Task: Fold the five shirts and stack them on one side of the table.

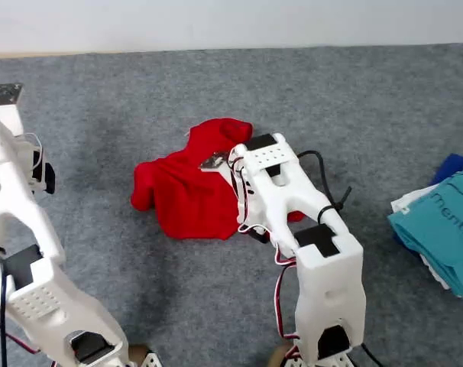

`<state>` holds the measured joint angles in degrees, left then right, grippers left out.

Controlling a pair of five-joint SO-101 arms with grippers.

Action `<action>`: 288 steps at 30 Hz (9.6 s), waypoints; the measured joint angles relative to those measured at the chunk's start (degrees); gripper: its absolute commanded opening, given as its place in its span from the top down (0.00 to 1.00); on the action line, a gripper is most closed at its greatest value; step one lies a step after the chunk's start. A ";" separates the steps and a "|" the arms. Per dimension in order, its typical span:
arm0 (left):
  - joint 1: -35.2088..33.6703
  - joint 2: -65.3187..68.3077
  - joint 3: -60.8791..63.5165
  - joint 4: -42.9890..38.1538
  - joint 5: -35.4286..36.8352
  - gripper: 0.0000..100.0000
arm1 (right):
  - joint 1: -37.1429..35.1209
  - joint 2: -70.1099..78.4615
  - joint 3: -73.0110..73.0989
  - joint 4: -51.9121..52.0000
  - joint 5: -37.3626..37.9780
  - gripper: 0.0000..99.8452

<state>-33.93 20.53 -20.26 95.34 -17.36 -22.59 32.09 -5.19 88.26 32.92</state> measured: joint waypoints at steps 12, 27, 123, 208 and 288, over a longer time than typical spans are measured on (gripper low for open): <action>0.00 0.00 0.00 -0.53 0.00 0.87 | 0.35 5.10 -6.95 0.44 -0.88 0.99; 2.99 -0.18 0.00 0.00 0.00 0.87 | 7.30 -7.47 -19.52 12.22 3.52 0.99; 61.71 14.07 7.74 -35.25 20.40 0.75 | 37.98 -69.71 4.31 4.31 13.19 0.99; 54.51 -24.09 24.79 -22.68 15.12 0.73 | 41.67 -64.62 5.71 2.02 12.40 0.99; 37.19 -5.27 -30.68 4.04 5.63 1.00 | 26.64 -60.75 7.91 -20.92 11.16 0.99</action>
<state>3.25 15.25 -50.95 99.38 -11.74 4.04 -28.66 2.73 67.34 44.09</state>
